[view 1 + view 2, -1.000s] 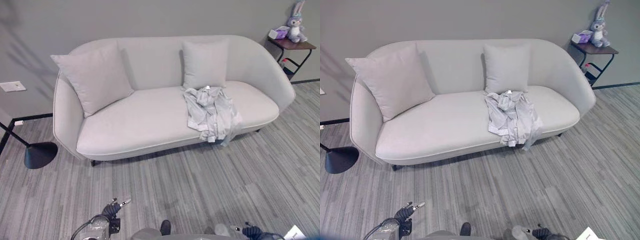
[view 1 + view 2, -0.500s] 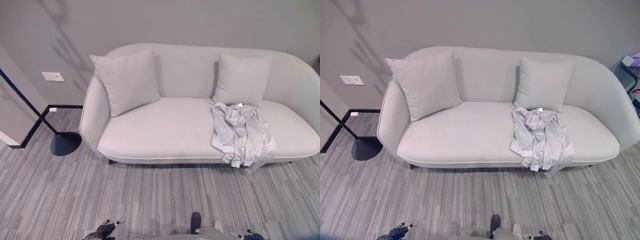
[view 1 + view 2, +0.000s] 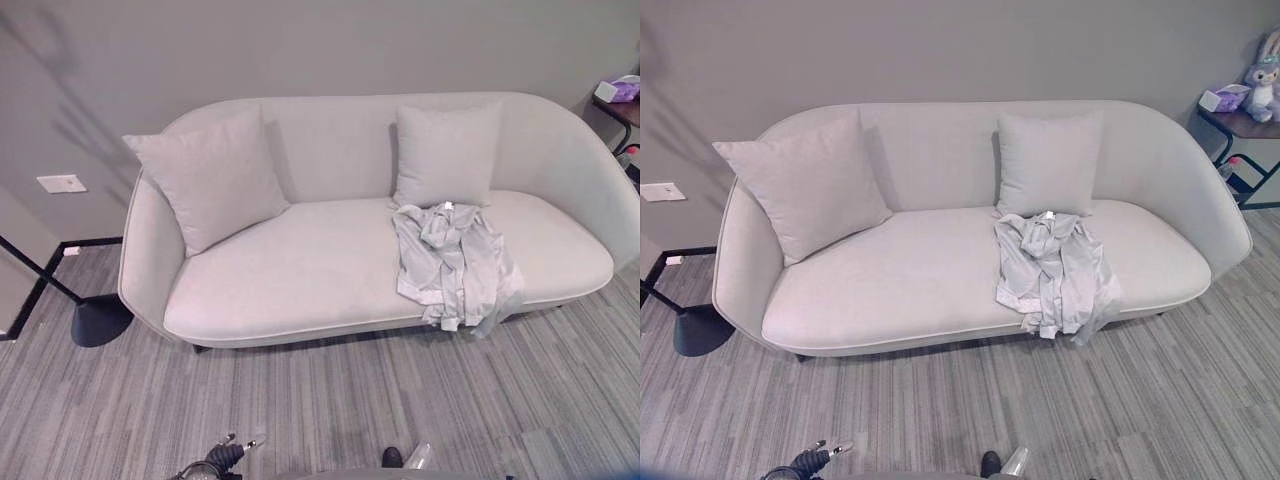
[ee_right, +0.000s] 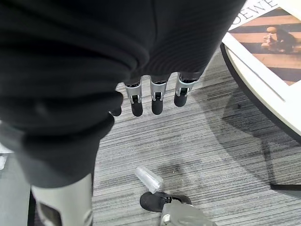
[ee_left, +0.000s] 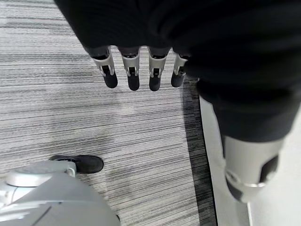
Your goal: Hang the clothes on the sofa on the clothes rack.
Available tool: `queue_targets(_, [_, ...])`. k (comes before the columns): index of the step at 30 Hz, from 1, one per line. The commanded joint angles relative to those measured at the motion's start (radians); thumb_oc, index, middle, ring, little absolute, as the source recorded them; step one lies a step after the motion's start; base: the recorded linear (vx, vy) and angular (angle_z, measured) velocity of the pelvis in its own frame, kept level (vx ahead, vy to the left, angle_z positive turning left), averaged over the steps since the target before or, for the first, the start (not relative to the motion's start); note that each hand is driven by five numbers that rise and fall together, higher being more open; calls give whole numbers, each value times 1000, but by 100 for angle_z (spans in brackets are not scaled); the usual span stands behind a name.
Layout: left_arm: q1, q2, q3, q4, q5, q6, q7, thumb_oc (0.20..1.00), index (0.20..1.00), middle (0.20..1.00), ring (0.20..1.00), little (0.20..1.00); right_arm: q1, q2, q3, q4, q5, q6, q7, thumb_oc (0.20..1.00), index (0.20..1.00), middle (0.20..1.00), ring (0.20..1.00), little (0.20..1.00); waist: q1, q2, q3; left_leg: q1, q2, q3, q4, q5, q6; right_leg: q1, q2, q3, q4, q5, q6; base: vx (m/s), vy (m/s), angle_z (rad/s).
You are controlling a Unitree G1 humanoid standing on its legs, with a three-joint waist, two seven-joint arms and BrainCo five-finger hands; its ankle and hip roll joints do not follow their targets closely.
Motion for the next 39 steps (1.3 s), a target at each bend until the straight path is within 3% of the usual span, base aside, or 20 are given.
queue_targets(1, [-58, 16, 16, 7, -11, -19, -1, 1000, 1000, 1000, 1000, 1000, -53, -56, 14, -43, 25, -18, -14, 1000, 1000, 1000, 1000, 1000, 0, 13, 37, -27, -5, -64, 0, -32, -26, -80, -26, 29, 230, -69, 77, -38, 120, -70])
queue_targets(3, [-56, 26, 9, -14, -15, -18, -6, 1000, 1000, 1000, 1000, 1000, -59, -74, 6, -78, 32, -24, -21, 1000, 1000, 1000, 1000, 1000, -12, 18, 81, 4, 0, -68, 0, -40, -14, -187, -26, 43, 434, -9, 85, 44, 58, -51])
queue_targets(5, [-59, 26, 6, -20, -16, -18, -5, 1000, 1000, 1000, 1000, 1000, -57, -74, 5, -80, 34, -24, -23, 1000, 1000, 1000, 1000, 1000, -14, 18, 82, 14, 1, -72, 0, -49, -19, -187, -47, 27, 403, -10, 84, 132, -24, -6])
queue_targets(7, [-67, 28, 5, -29, -26, -23, 0, 1000, 1000, 1000, 1000, 1000, -54, -82, 1, -84, 30, -22, -22, 1000, 1000, 1000, 1000, 1000, -25, 6, 73, 25, 1, -89, 0, -78, -39, -172, -78, 13, 182, -11, 81, 221, -96, 19])
queue_targets(9, [-67, 27, 5, -29, -26, -23, 0, 1000, 1000, 1000, 1000, 1000, -54, -82, 1, -84, 30, -22, -22, 1000, 1000, 1000, 1000, 1000, -26, 10, 76, 30, 5, -90, 0, -80, -39, -163, -75, 10, 173, -8, 81, 193, -109, 16])
queue_targets(10, [-76, 26, 8, -10, -33, -29, 5, 1000, 1000, 1000, 1000, 1000, -65, -83, 6, -70, 26, -18, -24, 1000, 1000, 1000, 1000, 1000, -43, -3, 89, 70, 24, -120, 0, -119, -60, -223, -69, 7, -48, 83, 115, 370, -226, 2])
queue_targets(12, [-73, 25, 11, 4, -28, -30, 5, 1000, 1000, 1000, 1000, 1000, -60, -78, 12, -63, 23, -15, -19, 1000, 1000, 1000, 1000, 1000, -50, -12, 91, 97, 41, -125, 0, -138, -77, -256, -68, -28, -79, 99, 131, 436, -299, -4])
queue_targets(14, [-80, 16, -1, 17, -17, -31, 7, 1000, 1000, 1000, 1000, 1000, -35, -80, 10, -51, 21, -17, -15, 1000, 1000, 1000, 1000, 1000, -64, -34, 68, 106, 66, -161, 0, -151, -95, -215, -62, -16, -79, 131, 117, 401, -362, 17])
queue_targets(18, [-87, 8, -17, 16, -24, -31, 13, 1000, 1000, 1000, 1000, 1000, -23, -89, 3, -37, 24, -16, -18, 1000, 1000, 1000, 1000, 1000, -77, -21, 45, 103, 125, -172, 0, -137, -116, -196, -44, -24, -66, 130, 99, 198, -231, 83])
queue_targets(20, [-95, 0, -52, 1, -21, -33, 17, 1000, 1000, 1000, 1000, 1000, -11, -111, -1, -39, 45, -24, -23, 1000, 1000, 1000, 1000, 1000, -91, 8, 25, 88, 195, -186, 0, -49, -151, -169, -8, -59, -49, 87, 65, 264, -390, 75])
queue_targets(24, [-110, -1, -69, -23, -20, -26, 19, 1000, 1000, 1000, 1000, 1000, -14, -121, -8, -40, 66, -30, -32, 1000, 1000, 1000, 1000, 1000, -99, 23, 21, 66, 248, -164, 84, 40, -189, -108, 35, -89, -57, 28, 32, 175, -262, 20])
queue_targets(25, [-110, -1, -69, -23, -20, -26, 19, 1000, 1000, 1000, 1000, 1000, -14, -121, -8, -40, 66, -30, -32, 1000, 1000, 1000, 1000, 1000, -99, 23, 21, 67, 248, -164, 84, 40, -189, -107, 35, -89, -57, 28, 32, 178, -250, -3])
queue_targets(27, [-120, -2, -82, -42, -13, -17, 13, 1000, 1000, 1000, 1000, 1000, -7, -121, -10, -49, 78, -35, -38, 1000, 1000, 1000, 1000, 1000, -109, 14, 32, 8, 261, -123, 262, 108, -185, -34, 52, -97, -68, -14, 2, 196, -296, -4])
queue_targets(30, [-127, -1, -85, -65, -18, -10, 9, 1000, 1000, 1000, 1000, 1000, 4, -123, -21, -54, 95, -34, -41, 1000, 1000, 1000, 1000, 1000, -112, -12, 63, -94, 279, -44, 487, 182, -142, 31, 56, -85, -77, -34, -33, 137, -253, -3])
queue_targets(33, [-137, 2, -86, -62, -17, -7, 13, 1000, 1000, 1000, 1000, 1000, -11, -125, -16, -52, 92, -28, -48, 1000, 1000, 1000, 1000, 1000, -94, -29, 81, -165, 236, -1, 543, 112, -116, 52, 49, -74, -78, -45, -38, 119, -117, -17])
queue_targets(34, [-148, -1, -83, -59, -20, -9, 13, 1000, 1000, 1000, 1000, 1000, -18, -131, -16, -55, 89, -29, -48, 1000, 1000, 1000, 1000, 1000, -78, -36, 89, -223, 159, 20, 504, 25, -108, 71, 39, -62, -79, -56, -29, 152, 1, -55])
queue_targets(36, [-150, -5, -84, -59, -18, -16, 14, 1000, 1000, 1000, 1000, 1000, -23, -138, -16, -57, 90, -34, -49, 1000, 1000, 1000, 1000, 1000, -59, -34, 96, -261, 64, 43, 367, -25, -90, 81, 39, -55, -79, -63, -18, 200, 23, -57])
queue_targets(37, [-141, -2, -77, -61, -17, -17, 9, 1000, 1000, 1000, 1000, 1000, -35, -142, -9, -50, 84, -37, -49, 1000, 1000, 1000, 1000, 1000, -29, -11, 90, -295, -7, 26, 212, 39, -90, 98, 72, -33, -79, -72, -16, 222, 30, -29])
queue_targets(38, [-135, 2, -78, -59, -12, -18, 10, 1000, 1000, 1000, 1000, 1000, -38, -143, -3, -48, 79, -39, -55, 1000, 1000, 1000, 1000, 1000, -7, -3, 96, -315, -35, 6, 146, 95, -90, 121, 90, -18, -79, -80, -17, 244, 44, -20])
queue_targets(39, [-131, 2, -68, -53, -14, -19, 7, 1000, 1000, 1000, 1000, 1000, -52, -142, 7, -43, 63, -37, -50, 1000, 1000, 1000, 1000, 1000, 2, 8, 87, -270, -37, -19, 79, 91, -86, 130, 102, -5, -79, -90, -17, 198, 23, -28])
